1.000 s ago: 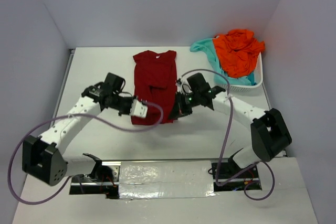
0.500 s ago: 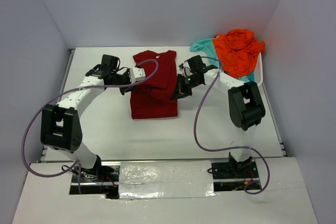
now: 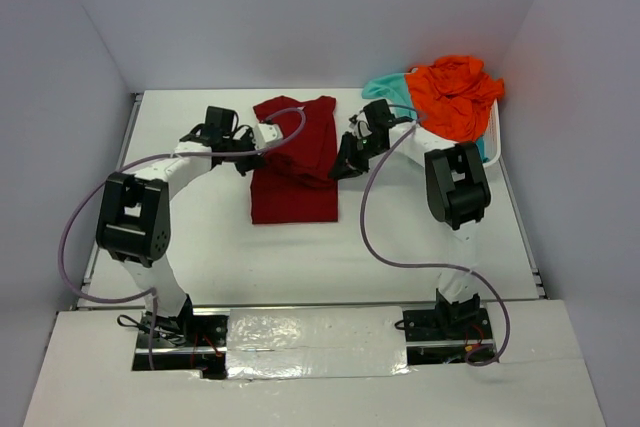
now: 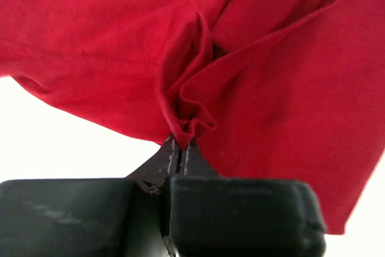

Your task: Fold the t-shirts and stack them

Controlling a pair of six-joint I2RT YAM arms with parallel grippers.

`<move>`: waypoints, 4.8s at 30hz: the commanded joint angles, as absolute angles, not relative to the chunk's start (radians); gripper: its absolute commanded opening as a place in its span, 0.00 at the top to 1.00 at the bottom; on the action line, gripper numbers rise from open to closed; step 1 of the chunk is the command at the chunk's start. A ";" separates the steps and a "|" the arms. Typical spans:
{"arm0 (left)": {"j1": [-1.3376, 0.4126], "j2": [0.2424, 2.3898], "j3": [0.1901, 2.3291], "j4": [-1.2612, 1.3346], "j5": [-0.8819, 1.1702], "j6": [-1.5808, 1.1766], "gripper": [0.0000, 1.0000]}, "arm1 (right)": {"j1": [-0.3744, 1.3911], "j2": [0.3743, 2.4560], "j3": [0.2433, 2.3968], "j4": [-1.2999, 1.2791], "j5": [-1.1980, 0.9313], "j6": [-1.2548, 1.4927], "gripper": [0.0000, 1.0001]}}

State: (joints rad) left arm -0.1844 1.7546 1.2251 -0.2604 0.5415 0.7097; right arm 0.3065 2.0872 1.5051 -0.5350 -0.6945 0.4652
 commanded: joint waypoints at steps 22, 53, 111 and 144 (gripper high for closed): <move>-0.110 1.823 1.538 -0.395 0.382 0.539 0.54 | 0.348 1.801 1.292 -0.367 -0.497 0.431 0.57; -0.376 1.494 0.756 -0.276 0.373 1.278 0.32 | 0.471 1.916 1.054 -0.268 -0.479 0.586 0.38; -0.267 1.534 1.410 -0.732 0.436 0.486 1.00 | 0.327 1.690 1.327 -0.775 -0.696 0.311 1.00; -0.219 1.824 1.551 -0.499 0.441 0.190 0.69 | 0.380 1.779 1.324 -0.367 -0.489 0.452 0.91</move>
State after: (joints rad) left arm -0.1719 1.9144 1.6581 -0.5198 0.2859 0.2211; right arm 0.3443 1.7420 1.4071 -0.5198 -0.4210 0.3813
